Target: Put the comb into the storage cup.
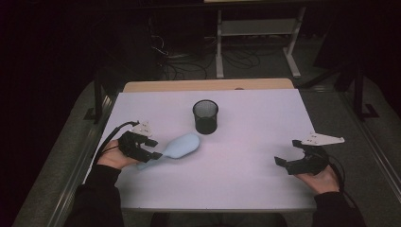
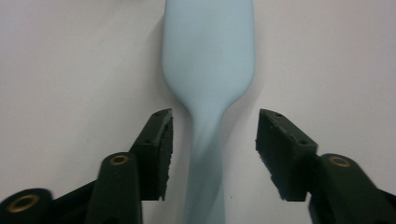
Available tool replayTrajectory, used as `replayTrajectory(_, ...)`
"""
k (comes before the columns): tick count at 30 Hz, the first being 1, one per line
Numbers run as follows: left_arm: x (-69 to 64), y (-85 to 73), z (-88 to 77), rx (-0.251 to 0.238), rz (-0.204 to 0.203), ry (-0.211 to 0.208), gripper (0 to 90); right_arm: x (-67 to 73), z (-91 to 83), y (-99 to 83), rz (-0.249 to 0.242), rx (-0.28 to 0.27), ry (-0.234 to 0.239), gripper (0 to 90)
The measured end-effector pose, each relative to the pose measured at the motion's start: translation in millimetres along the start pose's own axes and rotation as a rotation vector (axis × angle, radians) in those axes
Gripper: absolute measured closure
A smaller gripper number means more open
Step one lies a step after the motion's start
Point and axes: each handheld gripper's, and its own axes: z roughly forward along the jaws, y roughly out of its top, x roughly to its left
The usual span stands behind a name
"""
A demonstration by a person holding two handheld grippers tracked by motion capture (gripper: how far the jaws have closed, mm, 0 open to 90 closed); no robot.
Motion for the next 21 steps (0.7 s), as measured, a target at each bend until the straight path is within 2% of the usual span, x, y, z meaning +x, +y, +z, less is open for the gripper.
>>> replayTrajectory(2, 0.5, 0.3, 2.0, 0.014, 0.008, 0.004, 42.7, 0.2, -0.3, 0.2, 0.0, 0.0, -0.001, 0.0)
replayTrajectory(11, 1.2, 1.4, 13.7, 0.031, 0.02, -0.036, 29.1, 0.4, -0.5, 0.6, -0.003, -0.003, 0.002, 0.0)
replayTrajectory(14, 4.7, 0.9, 18.2, 0.043, 0.022, -0.047, 27.5, 0.7, -1.3, 1.0, -0.005, -0.006, 0.004, 0.0)
replayTrajectory(18, 7.7, 0.0, 22.3, 0.053, 0.03, -0.036, 26.0, 0.6, -2.6, 2.1, -0.009, -0.015, 0.006, 0.0)
replayTrajectory(21, 7.9, 0.0, 26.2, 0.065, 0.044, -0.037, 25.9, 0.5, -1.0, 1.4, -0.007, -0.002, 0.006, 0.0)
